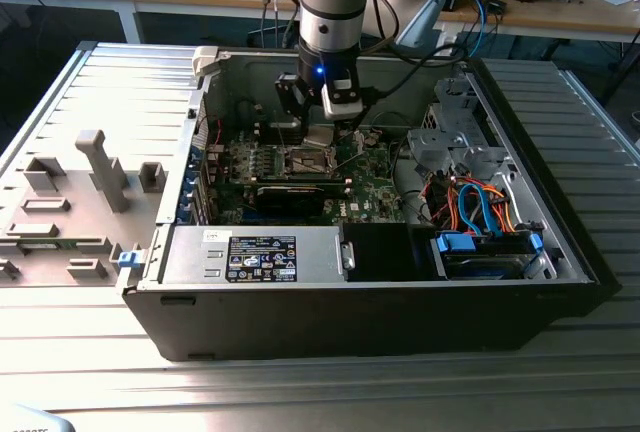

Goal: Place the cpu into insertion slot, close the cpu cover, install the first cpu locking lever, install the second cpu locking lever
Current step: 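Place the cpu into insertion slot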

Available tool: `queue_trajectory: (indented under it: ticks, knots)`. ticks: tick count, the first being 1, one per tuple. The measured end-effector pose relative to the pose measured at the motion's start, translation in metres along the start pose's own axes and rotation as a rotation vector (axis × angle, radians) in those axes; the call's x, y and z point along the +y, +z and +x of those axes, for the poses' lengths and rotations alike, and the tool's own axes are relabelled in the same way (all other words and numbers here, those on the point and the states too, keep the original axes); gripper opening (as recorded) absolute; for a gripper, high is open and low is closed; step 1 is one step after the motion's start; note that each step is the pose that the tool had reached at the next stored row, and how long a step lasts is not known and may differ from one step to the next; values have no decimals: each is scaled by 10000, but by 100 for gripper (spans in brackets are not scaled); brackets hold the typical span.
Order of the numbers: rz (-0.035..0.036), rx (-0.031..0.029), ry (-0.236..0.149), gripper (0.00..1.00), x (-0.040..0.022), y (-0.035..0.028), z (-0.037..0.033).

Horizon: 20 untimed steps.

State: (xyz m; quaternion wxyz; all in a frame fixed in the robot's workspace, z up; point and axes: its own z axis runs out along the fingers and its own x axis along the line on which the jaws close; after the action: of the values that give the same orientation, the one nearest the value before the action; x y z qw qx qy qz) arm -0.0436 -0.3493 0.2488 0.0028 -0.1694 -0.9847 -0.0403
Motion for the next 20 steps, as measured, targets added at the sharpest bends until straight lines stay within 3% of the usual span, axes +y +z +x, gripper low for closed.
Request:
queue_trajectory:
  ticks: [20]
  knots:
    - [-16, -65, 818, 54, 0, 0, 0]
